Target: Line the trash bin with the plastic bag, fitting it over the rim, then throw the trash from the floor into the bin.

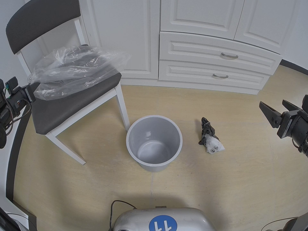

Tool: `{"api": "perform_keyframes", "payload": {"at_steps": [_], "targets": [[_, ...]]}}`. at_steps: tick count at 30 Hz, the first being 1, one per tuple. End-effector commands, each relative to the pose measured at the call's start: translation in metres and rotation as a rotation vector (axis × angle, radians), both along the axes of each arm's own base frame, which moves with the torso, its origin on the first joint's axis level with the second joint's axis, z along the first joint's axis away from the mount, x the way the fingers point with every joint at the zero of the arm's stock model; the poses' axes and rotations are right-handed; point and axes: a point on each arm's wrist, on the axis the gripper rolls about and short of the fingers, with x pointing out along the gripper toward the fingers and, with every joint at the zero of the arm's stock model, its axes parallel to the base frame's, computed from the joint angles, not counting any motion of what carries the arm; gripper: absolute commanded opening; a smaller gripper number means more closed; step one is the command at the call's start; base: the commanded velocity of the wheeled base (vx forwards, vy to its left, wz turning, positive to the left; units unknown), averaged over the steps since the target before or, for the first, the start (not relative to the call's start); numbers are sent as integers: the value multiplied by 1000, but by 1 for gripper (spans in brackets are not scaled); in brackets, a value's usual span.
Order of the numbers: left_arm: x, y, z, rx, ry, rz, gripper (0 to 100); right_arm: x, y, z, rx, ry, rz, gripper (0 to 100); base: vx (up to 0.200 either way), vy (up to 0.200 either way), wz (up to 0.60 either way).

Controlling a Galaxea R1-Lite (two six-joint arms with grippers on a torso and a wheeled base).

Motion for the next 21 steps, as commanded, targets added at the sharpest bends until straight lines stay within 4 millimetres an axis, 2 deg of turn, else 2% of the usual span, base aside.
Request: {"api": "perform_keyframes", "payload": {"at_steps": [1, 7, 11, 15, 17, 21], "targets": [[-27, -40, 42, 25, -92, -60, 0, 4, 5, -4, -7, 19, 15, 100, 0, 0, 0], [-54, -92, 69, -14, -11, -83, 0, 7, 8, -6, -11, 31, 18, 100, 0, 0, 0], [-63, -112, 77, -22, 50, -63, 0, 9, 9, -6, -10, 33, 18, 100, 0, 0, 0], [-66, -121, 78, -22, 70, -61, 0, 7, 8, 0, 1, 15, 16, 100, 0, 0, 0], [-62, -124, 77, -2, 74, -49, 0, 9, 13, 14, 9, -9, 41, 100, 0, 0, 0], [-66, -123, 78, 21, 69, -41, 0, 5, 25, 51, -69, 78, 105, 100, 0, 0, 0]]}}
